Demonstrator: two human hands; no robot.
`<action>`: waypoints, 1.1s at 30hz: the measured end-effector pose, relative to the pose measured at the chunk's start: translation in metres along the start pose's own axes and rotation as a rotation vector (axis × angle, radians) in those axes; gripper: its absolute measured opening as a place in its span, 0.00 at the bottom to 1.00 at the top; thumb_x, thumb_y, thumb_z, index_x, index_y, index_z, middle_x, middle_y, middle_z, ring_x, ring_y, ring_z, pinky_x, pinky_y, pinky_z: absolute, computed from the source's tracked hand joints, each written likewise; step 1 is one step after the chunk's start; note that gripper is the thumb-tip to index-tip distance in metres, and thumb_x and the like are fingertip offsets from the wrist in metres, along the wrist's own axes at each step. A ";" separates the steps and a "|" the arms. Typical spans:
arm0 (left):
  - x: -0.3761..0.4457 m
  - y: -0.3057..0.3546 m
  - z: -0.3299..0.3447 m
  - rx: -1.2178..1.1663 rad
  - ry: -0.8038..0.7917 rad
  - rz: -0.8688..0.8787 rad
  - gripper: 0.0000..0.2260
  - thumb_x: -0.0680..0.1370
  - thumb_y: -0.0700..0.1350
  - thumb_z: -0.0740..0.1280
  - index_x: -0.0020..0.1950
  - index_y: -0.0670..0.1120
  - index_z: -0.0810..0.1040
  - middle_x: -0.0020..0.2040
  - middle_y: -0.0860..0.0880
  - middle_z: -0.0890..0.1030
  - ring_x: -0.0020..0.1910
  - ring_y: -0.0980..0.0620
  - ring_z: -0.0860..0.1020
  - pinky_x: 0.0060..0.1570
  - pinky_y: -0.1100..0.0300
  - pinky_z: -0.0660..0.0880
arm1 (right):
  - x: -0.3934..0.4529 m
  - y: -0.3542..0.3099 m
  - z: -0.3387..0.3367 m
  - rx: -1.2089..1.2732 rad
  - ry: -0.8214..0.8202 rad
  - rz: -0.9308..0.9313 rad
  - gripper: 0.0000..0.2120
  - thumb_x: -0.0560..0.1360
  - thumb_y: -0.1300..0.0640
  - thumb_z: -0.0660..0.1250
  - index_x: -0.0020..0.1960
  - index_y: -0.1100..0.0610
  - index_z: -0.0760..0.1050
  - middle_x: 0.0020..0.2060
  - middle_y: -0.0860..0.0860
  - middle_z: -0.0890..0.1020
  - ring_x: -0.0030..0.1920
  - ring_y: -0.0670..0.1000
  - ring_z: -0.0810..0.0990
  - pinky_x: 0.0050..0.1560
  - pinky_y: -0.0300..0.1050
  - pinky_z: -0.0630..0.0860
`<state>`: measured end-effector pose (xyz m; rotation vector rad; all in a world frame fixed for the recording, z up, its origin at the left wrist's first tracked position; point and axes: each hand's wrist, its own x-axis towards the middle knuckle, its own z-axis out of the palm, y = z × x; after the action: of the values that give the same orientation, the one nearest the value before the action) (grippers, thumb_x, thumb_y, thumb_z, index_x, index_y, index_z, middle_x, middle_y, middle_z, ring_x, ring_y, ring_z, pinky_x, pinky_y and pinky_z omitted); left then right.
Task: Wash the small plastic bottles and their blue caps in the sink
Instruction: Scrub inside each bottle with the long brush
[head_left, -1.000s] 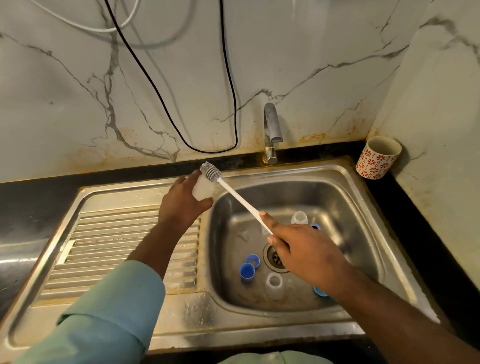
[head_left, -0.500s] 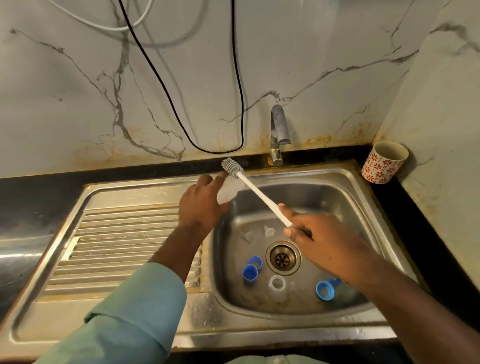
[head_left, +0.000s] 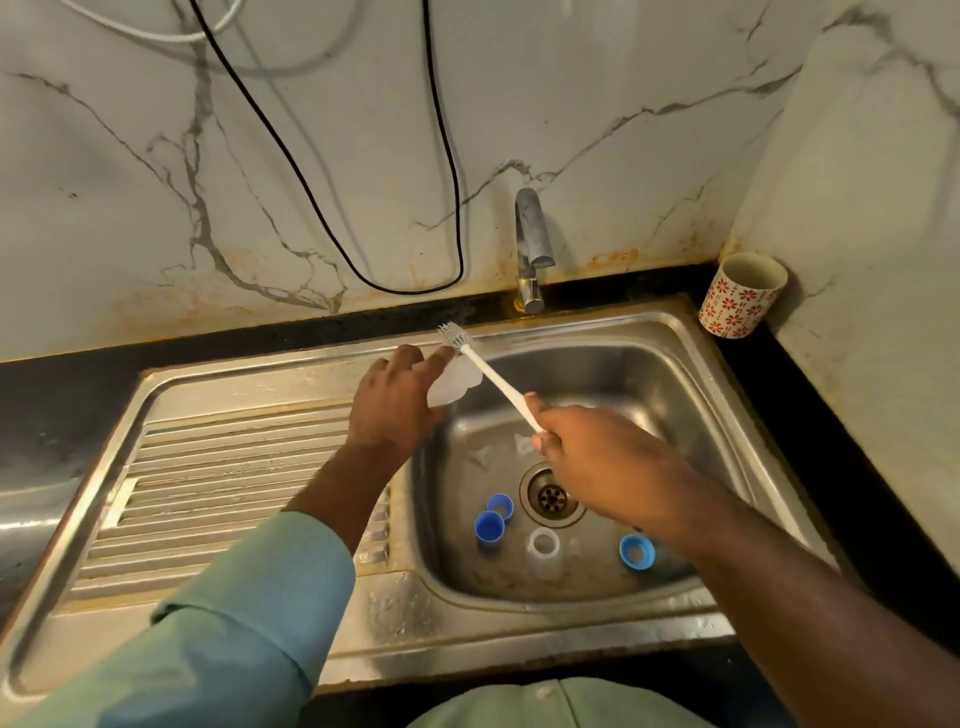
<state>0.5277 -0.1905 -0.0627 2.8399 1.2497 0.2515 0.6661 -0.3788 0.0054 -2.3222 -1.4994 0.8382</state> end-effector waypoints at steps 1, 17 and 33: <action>0.002 0.002 -0.001 -0.013 0.004 -0.017 0.30 0.75 0.53 0.72 0.76 0.55 0.67 0.64 0.44 0.74 0.59 0.38 0.74 0.58 0.47 0.72 | 0.001 -0.001 -0.001 -0.014 0.013 -0.006 0.21 0.83 0.50 0.53 0.76 0.45 0.58 0.37 0.45 0.73 0.34 0.46 0.73 0.30 0.43 0.67; -0.002 0.039 -0.002 0.012 -0.028 -0.024 0.31 0.78 0.54 0.68 0.78 0.59 0.58 0.67 0.46 0.69 0.62 0.42 0.72 0.55 0.52 0.74 | -0.001 0.001 0.006 -0.138 0.059 0.028 0.25 0.84 0.51 0.50 0.79 0.44 0.47 0.37 0.47 0.71 0.38 0.49 0.75 0.35 0.46 0.68; -0.006 0.016 -0.007 -0.329 0.036 -0.409 0.30 0.75 0.52 0.72 0.75 0.53 0.67 0.65 0.44 0.74 0.61 0.39 0.76 0.57 0.47 0.75 | -0.012 0.015 0.016 -0.189 0.020 -0.004 0.24 0.84 0.51 0.49 0.78 0.41 0.46 0.35 0.46 0.71 0.34 0.46 0.73 0.38 0.48 0.75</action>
<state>0.5343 -0.2061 -0.0551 2.2595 1.5875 0.4453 0.6642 -0.3972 -0.0110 -2.4500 -1.6390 0.6970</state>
